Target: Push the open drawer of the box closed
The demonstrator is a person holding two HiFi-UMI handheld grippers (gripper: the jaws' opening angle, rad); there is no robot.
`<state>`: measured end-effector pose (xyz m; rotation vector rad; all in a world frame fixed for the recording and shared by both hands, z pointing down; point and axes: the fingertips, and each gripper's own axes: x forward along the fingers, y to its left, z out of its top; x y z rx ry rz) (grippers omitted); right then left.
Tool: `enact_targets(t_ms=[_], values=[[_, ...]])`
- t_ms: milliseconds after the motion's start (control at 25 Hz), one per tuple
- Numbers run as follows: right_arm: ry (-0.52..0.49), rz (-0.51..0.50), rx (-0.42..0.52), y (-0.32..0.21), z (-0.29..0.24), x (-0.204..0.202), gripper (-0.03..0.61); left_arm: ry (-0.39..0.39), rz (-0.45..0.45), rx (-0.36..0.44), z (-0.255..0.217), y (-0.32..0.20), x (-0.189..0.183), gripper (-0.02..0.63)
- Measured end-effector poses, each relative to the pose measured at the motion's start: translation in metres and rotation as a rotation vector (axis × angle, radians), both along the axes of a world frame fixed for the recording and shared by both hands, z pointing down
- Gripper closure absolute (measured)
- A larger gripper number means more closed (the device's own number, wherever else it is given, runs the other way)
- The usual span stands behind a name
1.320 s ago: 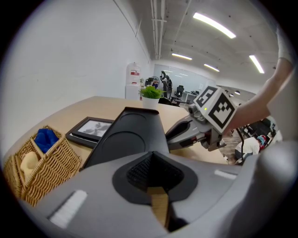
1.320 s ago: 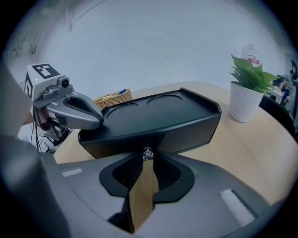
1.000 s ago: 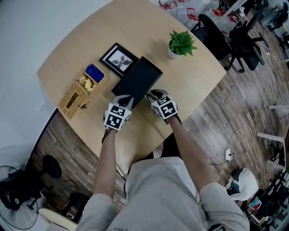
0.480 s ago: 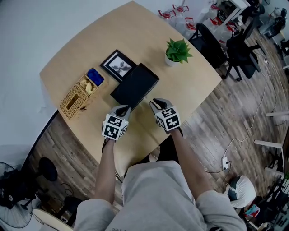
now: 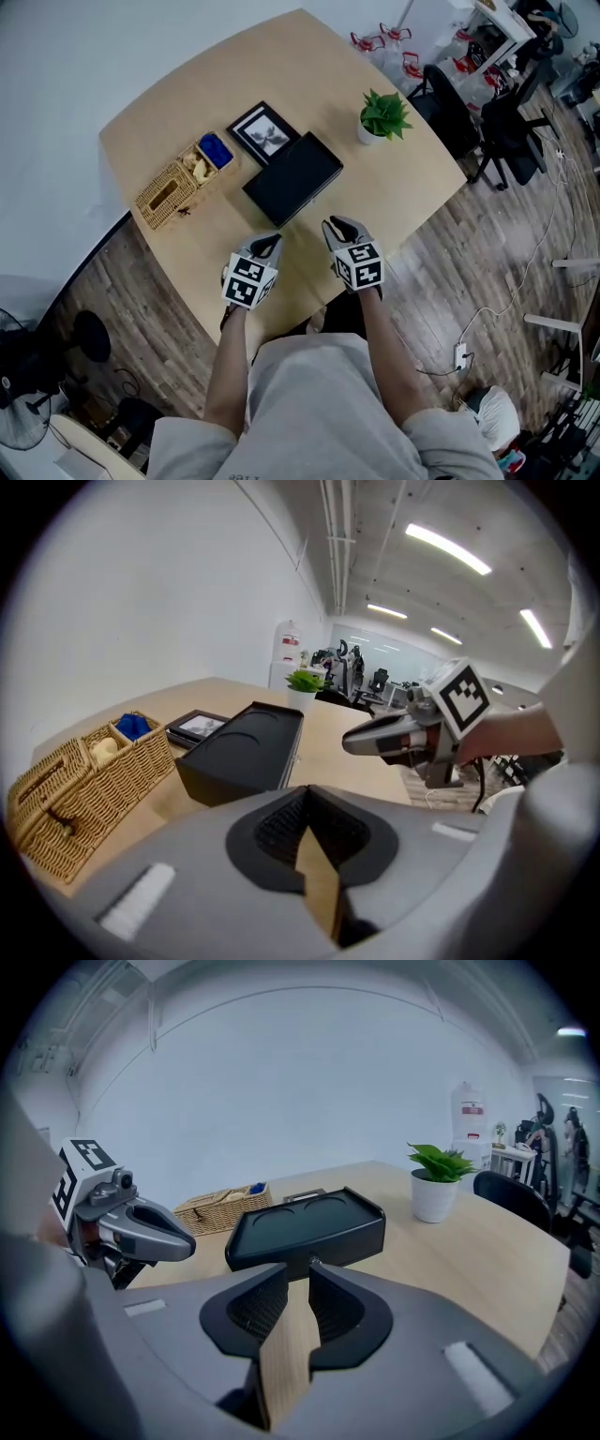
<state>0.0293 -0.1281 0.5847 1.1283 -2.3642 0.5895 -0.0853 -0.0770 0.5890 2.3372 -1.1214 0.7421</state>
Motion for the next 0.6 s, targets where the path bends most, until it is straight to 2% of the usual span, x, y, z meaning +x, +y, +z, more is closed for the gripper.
enact_targets(t_ms=[280, 440, 600], values=[[-0.021, 0.018, 0.005, 0.015, -0.012, 0.008, 0.509, 0.031, -0.060, -0.004, -0.009, 0.020, 0.005, 0.561], [-0.069, 0.029, -0.010, 0.020, -0.019, 0.011, 0.527, 0.049, -0.112, 0.003, -0.021, 0.026, 0.009, 0.561], [-0.074, -0.002, -0.003, 0.022, -0.033, 0.012, 0.530, 0.084, -0.181, 0.003, -0.036, 0.034, 0.013, 0.561]])
